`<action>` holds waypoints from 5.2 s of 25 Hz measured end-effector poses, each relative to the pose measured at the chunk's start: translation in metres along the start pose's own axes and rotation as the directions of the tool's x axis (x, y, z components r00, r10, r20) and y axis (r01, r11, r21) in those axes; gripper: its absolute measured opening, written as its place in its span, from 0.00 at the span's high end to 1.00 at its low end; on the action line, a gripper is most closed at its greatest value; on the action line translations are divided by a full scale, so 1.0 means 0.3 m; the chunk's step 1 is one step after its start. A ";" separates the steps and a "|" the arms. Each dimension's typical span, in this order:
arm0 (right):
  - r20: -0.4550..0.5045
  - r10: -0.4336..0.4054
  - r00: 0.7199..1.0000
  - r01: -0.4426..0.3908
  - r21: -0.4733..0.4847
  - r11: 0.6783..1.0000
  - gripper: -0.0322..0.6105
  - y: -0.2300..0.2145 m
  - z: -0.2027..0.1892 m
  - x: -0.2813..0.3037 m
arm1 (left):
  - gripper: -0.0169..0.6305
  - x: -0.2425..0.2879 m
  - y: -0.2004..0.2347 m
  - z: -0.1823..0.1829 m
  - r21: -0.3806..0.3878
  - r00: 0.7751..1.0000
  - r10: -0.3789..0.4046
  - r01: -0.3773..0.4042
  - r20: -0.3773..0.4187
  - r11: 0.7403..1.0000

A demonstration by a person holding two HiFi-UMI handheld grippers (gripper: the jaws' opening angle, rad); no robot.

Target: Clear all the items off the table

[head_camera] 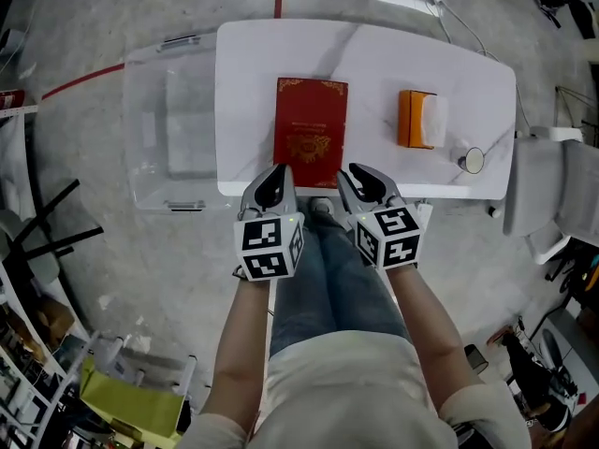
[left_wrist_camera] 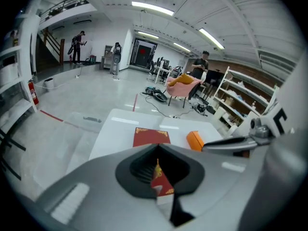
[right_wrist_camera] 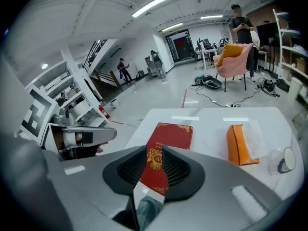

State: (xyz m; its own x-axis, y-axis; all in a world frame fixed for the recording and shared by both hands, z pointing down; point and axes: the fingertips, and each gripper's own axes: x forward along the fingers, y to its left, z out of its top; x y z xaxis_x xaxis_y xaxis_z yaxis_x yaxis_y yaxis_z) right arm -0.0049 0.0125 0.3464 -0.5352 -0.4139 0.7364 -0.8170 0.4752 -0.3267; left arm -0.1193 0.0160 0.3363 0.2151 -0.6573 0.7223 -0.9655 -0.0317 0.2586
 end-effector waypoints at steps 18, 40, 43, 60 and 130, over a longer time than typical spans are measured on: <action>-0.075 -0.064 0.995 0.068 0.043 0.997 0.62 -0.142 -0.165 0.318 | 0.70 0.271 0.202 -0.220 -0.063 0.994 -0.017 0.010 -0.105 0.998; -0.105 -0.043 0.994 0.058 0.145 0.988 0.26 -0.210 -0.266 0.487 | 0.41 0.451 0.194 -0.381 -0.082 0.952 -0.168 0.152 -0.256 0.985; -0.110 -0.021 0.994 0.040 0.172 0.984 0.25 -0.212 -0.277 0.507 | 0.39 0.467 0.196 -0.391 -0.088 0.946 -0.179 0.161 -0.271 0.983; -0.082 0.063 0.995 -0.037 0.288 0.957 0.24 -0.212 -0.289 0.555 | 0.38 0.502 0.163 -0.409 -0.166 0.893 -0.312 0.272 -0.324 0.948; -0.199 0.296 0.934 -0.321 -0.103 0.942 0.32 0.506 -0.024 0.790 | 0.43 0.104 0.746 -0.309 -0.442 0.999 -0.035 0.022 -0.022 0.897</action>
State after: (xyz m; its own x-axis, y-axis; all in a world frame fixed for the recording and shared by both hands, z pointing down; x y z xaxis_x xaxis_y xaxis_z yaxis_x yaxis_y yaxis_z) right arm -0.2540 -0.0078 0.4756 -0.6994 -0.0916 0.7089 -0.5756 0.6602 -0.4826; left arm -0.3149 0.0582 0.4762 0.2521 -0.6390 0.7267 -0.7961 0.2899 0.5312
